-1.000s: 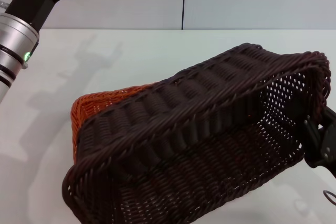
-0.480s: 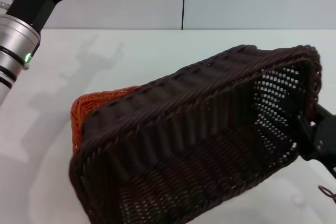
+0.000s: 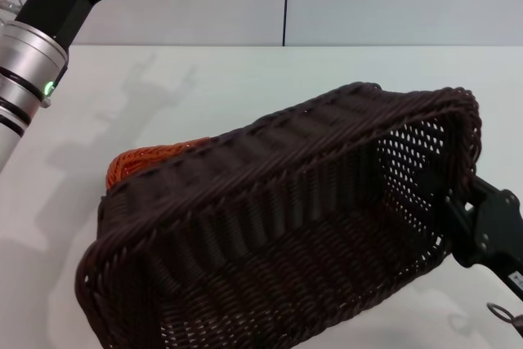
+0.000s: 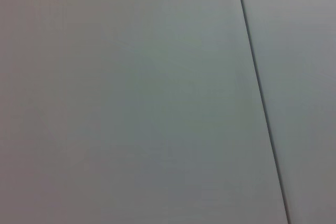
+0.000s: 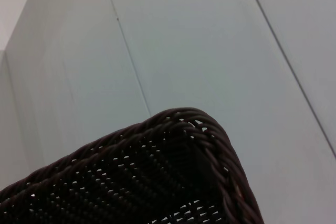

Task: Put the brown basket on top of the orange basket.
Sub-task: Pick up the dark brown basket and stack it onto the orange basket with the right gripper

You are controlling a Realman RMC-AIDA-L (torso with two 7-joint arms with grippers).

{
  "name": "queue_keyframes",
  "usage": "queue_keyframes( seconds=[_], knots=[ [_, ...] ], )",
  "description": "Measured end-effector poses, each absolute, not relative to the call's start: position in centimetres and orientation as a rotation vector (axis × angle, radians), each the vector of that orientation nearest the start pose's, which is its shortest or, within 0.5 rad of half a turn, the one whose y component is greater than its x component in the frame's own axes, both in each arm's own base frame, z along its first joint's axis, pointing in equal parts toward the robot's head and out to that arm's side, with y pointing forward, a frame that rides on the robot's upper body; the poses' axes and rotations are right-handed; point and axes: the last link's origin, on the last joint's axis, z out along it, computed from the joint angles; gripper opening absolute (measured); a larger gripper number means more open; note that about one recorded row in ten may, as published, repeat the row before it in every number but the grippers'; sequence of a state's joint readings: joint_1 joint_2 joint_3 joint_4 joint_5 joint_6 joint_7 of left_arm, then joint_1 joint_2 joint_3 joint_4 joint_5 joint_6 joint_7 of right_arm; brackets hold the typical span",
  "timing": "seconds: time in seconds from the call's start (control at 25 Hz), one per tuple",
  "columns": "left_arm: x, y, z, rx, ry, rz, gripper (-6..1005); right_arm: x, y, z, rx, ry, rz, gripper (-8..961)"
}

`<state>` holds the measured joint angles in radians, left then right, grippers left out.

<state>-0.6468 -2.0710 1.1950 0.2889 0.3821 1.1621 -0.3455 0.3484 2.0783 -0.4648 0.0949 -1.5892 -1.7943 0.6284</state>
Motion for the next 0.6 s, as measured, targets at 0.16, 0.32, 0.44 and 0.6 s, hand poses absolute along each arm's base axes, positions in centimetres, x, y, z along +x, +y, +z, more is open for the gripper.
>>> queue_keyframes(
  seconds=[0.16, 0.32, 0.44, 0.6],
  knots=[
    [-22.2, 41.9, 3.3, -1.698, -0.185, -0.956, 813, 28.5, 21.6, -3.9, -2.003, 0.620, 1.403, 165],
    [-21.7, 42.1, 3.2, -1.710, -0.174, -0.961, 813, 28.8, 21.3, -3.8, -1.983, 0.634, 1.401, 165],
    [-21.4, 42.2, 3.0, -1.720, -0.165, -0.964, 813, 28.8, 21.2, -3.9, -1.977, 0.642, 1.399, 164],
    [-21.2, 42.2, 2.9, -1.725, -0.160, -0.966, 813, 28.9, 21.3, -4.1, -1.975, 0.673, 1.395, 170]
  ],
)
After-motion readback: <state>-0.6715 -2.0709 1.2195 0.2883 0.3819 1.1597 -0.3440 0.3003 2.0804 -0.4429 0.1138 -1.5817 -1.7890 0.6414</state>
